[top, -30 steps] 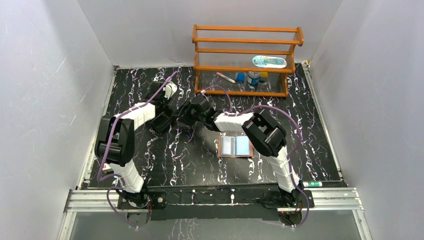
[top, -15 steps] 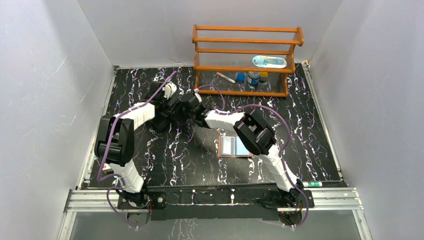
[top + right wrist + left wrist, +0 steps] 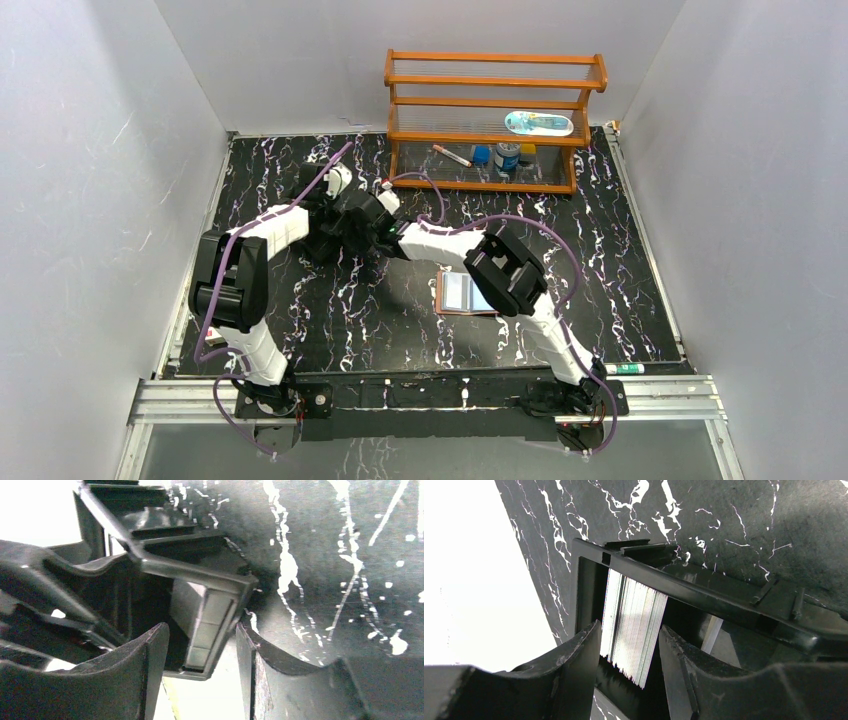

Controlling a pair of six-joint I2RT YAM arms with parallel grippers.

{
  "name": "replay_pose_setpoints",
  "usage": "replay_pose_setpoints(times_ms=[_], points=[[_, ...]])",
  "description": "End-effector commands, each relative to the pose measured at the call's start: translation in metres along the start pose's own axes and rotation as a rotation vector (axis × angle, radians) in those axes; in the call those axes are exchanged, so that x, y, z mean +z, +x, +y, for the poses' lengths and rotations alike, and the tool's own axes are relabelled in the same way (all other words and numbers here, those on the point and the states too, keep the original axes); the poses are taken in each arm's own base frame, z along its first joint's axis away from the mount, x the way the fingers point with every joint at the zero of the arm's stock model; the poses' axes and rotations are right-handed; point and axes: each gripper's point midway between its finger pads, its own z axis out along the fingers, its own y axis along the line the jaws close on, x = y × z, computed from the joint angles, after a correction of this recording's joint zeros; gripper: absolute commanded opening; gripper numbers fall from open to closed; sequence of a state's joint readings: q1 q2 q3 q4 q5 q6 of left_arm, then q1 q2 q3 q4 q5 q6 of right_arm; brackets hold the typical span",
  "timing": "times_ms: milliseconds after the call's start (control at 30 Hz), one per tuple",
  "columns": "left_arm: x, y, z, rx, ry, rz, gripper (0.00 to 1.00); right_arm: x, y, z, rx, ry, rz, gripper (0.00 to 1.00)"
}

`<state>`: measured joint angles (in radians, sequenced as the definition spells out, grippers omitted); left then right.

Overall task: Put the credit cards into the card holder
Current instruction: Move the storage box to the center of the board.

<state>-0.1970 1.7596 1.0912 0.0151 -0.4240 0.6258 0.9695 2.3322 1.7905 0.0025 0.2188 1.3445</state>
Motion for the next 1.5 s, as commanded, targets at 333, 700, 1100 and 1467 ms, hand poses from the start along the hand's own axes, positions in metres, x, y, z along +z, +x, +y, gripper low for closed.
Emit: replay_pose_setpoints(times_ms=[333,700,1100,1467], points=[[-0.001,-0.009,0.017,-0.025,-0.033,-0.016,0.42,0.025,0.003,-0.019,-0.015,0.027,-0.006,0.55],[-0.007,-0.001,-0.001,-0.071,0.062,0.020,0.40,-0.005,-0.010,-0.026,-0.091,0.042,-0.042,0.21],[-0.023,0.010,-0.020,-0.100,0.116,0.063,0.48,-0.047,-0.019,-0.047,-0.096,0.086,-0.068,0.12],[-0.035,0.000,-0.020,-0.078,0.080,0.038,0.34,-0.062,-0.012,-0.076,-0.077,0.145,-0.051,0.13]])
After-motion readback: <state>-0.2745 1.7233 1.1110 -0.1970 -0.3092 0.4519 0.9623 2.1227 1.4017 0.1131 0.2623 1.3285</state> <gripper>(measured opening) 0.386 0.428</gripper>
